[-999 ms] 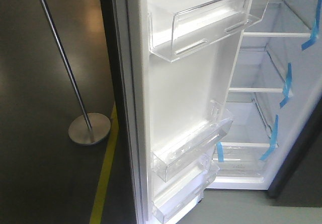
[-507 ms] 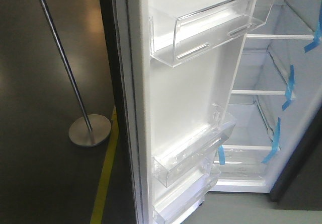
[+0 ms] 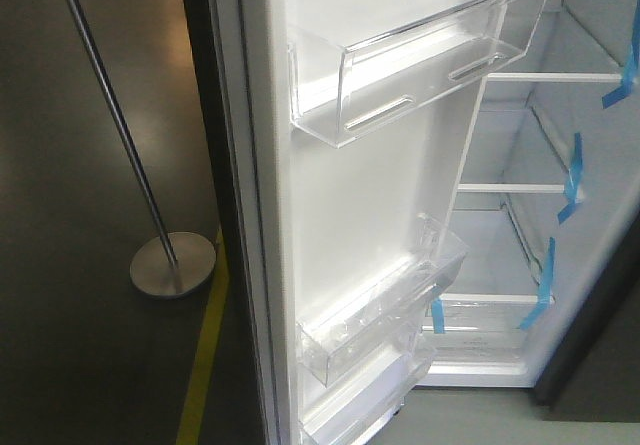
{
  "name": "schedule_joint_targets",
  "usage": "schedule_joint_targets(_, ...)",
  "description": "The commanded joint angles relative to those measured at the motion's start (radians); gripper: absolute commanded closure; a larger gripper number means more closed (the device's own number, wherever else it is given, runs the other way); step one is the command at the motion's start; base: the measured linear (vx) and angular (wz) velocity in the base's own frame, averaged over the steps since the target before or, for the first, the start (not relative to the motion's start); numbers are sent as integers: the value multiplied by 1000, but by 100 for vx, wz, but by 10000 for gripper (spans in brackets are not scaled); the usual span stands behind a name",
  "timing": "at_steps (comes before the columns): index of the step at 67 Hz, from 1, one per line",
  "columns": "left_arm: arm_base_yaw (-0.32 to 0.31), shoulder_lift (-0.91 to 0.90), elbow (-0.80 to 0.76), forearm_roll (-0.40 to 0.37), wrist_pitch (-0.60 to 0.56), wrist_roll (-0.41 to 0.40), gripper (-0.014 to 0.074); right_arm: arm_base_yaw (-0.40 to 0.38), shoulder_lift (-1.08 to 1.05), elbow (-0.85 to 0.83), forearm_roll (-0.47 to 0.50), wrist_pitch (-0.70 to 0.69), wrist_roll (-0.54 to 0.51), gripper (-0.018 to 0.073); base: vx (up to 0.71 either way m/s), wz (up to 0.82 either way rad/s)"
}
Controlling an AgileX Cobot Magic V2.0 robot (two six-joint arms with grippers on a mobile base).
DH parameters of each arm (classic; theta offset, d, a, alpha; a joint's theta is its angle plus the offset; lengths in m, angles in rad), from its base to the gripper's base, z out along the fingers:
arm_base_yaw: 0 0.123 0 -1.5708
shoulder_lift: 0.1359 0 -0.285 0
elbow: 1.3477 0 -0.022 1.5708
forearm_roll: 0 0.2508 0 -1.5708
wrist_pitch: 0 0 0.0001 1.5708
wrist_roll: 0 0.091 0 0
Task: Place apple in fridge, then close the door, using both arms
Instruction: 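Hold the apple in front of the refrigerator shelves with the right gripper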
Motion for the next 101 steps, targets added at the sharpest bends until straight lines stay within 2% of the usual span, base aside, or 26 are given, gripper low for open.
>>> schedule_joint_targets(1,1,-16,-19,-3,-73,-3,603,0,-9,-29,14,-83,-5,356,4,-4)
schedule_joint_targets(101,1,-16,-19,-3,-73,-3,603,0,-9,-29,14,-83,-5,356,2,-3)
